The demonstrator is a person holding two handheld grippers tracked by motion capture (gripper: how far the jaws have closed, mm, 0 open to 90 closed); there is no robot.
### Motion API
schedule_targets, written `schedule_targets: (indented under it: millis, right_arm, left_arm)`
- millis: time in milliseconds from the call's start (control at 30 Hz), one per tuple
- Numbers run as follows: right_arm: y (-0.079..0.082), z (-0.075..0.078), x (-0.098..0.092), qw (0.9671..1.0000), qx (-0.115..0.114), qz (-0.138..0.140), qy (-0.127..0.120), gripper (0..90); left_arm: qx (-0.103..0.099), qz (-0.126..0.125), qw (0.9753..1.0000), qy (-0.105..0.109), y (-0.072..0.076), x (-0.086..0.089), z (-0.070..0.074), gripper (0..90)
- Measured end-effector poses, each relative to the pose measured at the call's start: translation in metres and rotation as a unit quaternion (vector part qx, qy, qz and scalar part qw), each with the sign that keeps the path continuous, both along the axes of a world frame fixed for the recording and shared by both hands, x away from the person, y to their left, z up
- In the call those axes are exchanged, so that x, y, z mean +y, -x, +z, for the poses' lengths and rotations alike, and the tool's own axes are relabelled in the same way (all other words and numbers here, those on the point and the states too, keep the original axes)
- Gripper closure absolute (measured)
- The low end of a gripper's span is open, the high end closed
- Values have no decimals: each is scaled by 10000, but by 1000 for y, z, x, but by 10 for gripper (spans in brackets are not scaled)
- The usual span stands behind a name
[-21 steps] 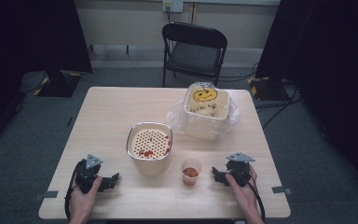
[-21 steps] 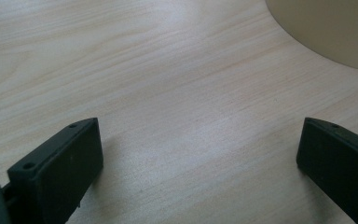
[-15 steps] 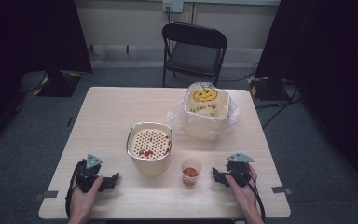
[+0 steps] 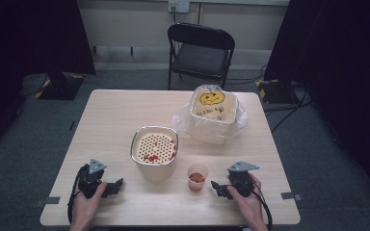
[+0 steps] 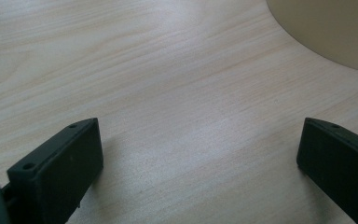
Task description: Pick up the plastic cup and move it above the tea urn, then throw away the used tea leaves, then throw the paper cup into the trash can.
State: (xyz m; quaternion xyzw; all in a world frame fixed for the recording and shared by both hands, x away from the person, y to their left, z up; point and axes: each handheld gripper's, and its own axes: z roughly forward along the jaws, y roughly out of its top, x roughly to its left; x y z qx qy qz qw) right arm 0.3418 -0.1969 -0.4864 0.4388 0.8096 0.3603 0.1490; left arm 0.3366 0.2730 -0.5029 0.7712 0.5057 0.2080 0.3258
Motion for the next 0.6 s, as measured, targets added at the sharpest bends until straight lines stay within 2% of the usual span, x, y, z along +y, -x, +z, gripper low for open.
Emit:
schedule_targets:
  millis: [233, 433, 600]
  right_arm:
    - [9, 4, 19, 9980, 1, 622, -145, 162]
    - [10, 2, 32, 9961, 20, 871, -128, 154]
    - [9, 5, 43, 9947, -124, 993, -225, 159]
  left_arm:
    - [-1, 1, 10000, 0, 0, 0, 0, 0]
    - [-2, 2, 10000, 0, 0, 0, 0, 0]
    - [2, -1, 10000, 5, 0, 0, 0, 0]
